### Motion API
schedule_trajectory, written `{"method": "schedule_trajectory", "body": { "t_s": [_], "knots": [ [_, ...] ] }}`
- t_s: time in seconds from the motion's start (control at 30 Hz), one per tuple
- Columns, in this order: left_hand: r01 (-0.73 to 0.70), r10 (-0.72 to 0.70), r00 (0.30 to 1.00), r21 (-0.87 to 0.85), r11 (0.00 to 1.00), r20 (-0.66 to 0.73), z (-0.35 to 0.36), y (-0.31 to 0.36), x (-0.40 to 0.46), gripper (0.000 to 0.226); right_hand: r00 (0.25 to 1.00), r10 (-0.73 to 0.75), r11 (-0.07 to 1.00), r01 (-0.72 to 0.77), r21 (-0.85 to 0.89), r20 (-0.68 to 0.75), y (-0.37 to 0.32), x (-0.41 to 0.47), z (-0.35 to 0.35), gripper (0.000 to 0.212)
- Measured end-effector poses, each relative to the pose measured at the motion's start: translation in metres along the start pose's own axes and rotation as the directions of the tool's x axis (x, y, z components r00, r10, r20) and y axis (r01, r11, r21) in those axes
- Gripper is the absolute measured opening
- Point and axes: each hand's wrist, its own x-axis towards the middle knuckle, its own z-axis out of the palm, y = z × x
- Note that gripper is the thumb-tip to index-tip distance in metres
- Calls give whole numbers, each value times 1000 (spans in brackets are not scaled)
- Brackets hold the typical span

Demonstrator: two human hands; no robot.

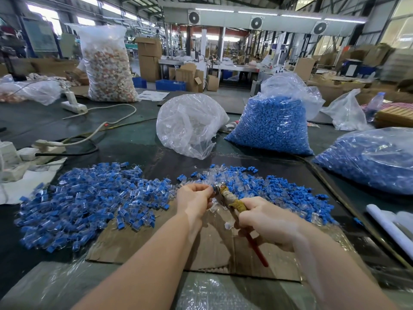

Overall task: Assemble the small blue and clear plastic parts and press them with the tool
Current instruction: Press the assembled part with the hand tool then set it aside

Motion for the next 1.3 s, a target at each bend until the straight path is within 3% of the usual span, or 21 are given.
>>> {"method": "schedule_trajectory", "body": {
  "t_s": [0.2,0.53,0.83,1.1,1.17,1.3],
  "knots": [
    [13,-13,1000,-29,999,-8,4,-5,0,12,999,-39,990,34,-138,-37,-3,-5,2,14],
    [62,-62,998,-18,998,2,3,-16,-4,6,998,-39,980,29,-199,-48,-1,-9,10,17],
    [49,-47,998,-51,997,35,5,-10,-1,7,1000,17,995,-19,-100,-16,-4,-16,3,6],
    [23,-22,999,-34,999,24,7,-8,-6,8,993,-14,961,-20,-278,-119,-2,-11,11,16],
    [18,-17,1000,-42,999,23,7,-6,-7,6,993,-14,973,-13,-232,-117,1,-9,12,13],
    [-24,24,1000,-2,1000,15,0,-1,-7,5,988,-45,995,58,83,-146,7,-8,14,6]
  ]
}}
